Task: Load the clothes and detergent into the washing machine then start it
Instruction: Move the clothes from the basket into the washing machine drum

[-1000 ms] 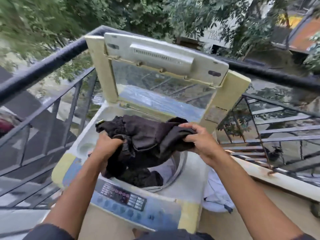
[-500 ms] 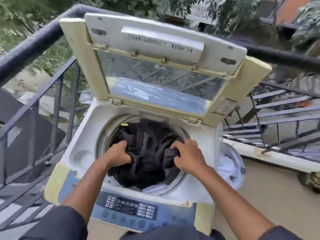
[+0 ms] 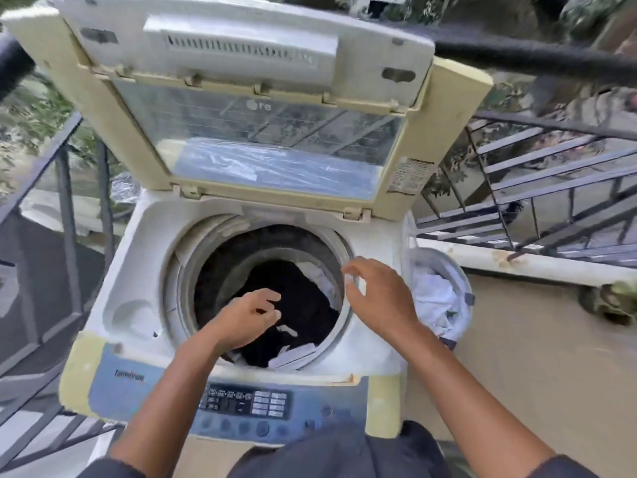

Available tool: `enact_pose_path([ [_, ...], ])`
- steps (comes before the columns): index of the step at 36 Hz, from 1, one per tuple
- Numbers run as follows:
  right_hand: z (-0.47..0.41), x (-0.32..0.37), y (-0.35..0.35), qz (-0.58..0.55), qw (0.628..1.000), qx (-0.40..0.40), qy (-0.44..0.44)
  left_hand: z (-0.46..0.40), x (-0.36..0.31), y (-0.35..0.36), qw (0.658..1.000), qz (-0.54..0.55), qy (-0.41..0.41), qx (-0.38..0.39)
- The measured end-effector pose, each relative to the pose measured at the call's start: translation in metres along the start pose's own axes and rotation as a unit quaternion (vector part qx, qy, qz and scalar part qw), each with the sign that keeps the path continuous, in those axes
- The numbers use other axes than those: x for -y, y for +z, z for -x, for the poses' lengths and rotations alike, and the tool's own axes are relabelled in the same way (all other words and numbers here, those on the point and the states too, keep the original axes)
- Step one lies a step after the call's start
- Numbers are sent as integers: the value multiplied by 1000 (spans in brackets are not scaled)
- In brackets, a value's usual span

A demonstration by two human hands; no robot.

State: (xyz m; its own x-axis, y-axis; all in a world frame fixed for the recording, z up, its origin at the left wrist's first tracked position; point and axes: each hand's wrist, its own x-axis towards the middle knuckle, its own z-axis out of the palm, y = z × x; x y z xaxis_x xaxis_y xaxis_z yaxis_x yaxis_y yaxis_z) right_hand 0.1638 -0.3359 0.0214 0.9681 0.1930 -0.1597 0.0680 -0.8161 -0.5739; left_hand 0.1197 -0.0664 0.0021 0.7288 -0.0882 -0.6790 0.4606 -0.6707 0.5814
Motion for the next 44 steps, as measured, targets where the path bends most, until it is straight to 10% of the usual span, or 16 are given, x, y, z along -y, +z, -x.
enact_pose_path([
  [6,26,-50,-22,-127,985,-97,59,24,-78,38,984,59,138,-99],
  [14,38,-155,-46,-254,944,-26,209,14,-190,116,969,32,242,-33],
  [26,-2,-330,-31,-201,932,51,297,-125,-244,250,994,-43,97,17],
  [44,-146,-534,98,60,953,220,200,-242,-194,345,994,21,-107,-18],
])
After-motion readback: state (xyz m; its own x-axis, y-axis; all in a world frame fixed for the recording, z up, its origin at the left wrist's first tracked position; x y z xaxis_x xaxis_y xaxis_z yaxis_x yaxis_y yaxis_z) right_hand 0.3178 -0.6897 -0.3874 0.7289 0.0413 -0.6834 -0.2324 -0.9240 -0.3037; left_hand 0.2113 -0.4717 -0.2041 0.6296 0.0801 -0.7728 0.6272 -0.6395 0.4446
